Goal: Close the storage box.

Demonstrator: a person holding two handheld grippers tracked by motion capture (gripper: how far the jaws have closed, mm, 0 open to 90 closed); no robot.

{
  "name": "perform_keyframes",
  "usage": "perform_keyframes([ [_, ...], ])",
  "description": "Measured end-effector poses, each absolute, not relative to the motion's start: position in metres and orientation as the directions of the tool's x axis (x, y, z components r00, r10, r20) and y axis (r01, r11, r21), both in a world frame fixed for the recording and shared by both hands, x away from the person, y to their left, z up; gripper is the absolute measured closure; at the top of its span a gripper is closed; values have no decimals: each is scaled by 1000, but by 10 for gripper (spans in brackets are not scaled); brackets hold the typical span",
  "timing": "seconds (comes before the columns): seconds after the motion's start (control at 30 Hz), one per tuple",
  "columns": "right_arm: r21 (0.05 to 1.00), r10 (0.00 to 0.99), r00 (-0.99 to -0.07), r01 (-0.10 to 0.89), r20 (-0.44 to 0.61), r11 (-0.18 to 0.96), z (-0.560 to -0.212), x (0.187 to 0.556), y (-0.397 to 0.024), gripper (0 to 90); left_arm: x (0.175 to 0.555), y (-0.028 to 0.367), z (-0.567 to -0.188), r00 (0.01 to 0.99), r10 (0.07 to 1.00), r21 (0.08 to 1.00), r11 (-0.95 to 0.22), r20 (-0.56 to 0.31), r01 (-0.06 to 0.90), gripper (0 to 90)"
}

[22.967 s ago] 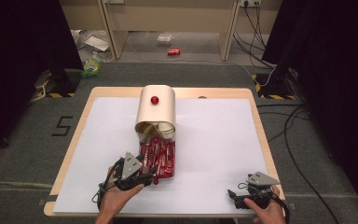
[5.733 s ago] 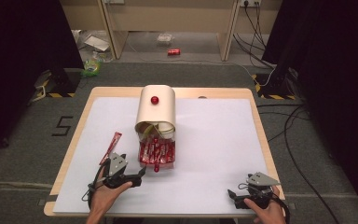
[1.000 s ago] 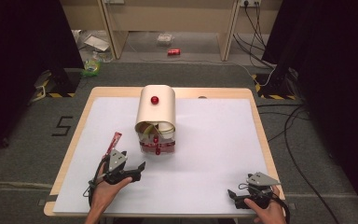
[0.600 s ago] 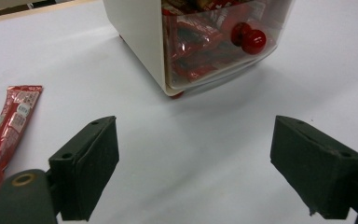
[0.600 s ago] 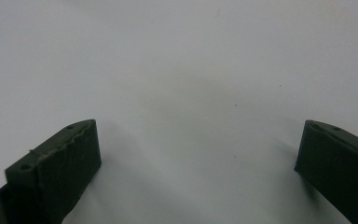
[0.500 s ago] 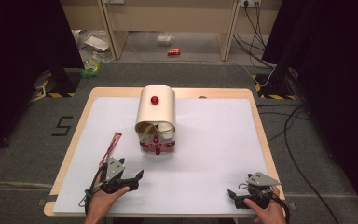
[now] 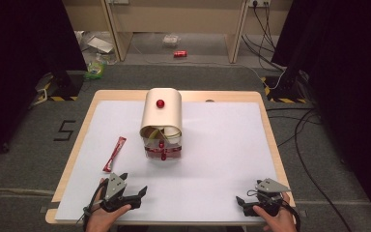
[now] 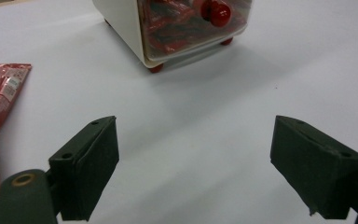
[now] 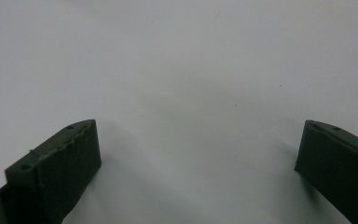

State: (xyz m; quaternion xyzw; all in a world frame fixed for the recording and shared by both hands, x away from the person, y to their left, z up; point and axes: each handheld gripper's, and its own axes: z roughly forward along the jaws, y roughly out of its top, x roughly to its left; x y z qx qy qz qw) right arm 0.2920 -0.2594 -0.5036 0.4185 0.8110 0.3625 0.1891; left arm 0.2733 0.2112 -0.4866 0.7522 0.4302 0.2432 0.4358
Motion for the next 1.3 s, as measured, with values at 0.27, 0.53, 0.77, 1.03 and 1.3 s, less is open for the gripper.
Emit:
perform_keyframes([
  [0.27, 746, 816, -578, 542, -3, 387, -504, 292, -259, 1, 262, 211, -492, 529, 849, 852, -275, -2, 445, 150],
  [0.53, 748, 816, -578, 541, -3, 385, -504, 292, -259, 1, 252, 217, -496, 515, 857, 848, -286, 18, 447, 150],
  [0.77, 749, 817, -577, 541, -1, 384, -504, 292, -259, 1, 246, 219, -498, 510, 860, 849, -287, 24, 444, 150],
  [1.03, 749, 816, -578, 540, -3, 384, -504, 292, -259, 1, 235, 222, -504, 505, 863, 849, -285, 25, 444, 150],
  [1.3, 748, 817, -577, 542, 0, 383, -504, 292, -259, 1, 225, 221, -506, 508, 859, 851, -313, 63, 423, 151],
])
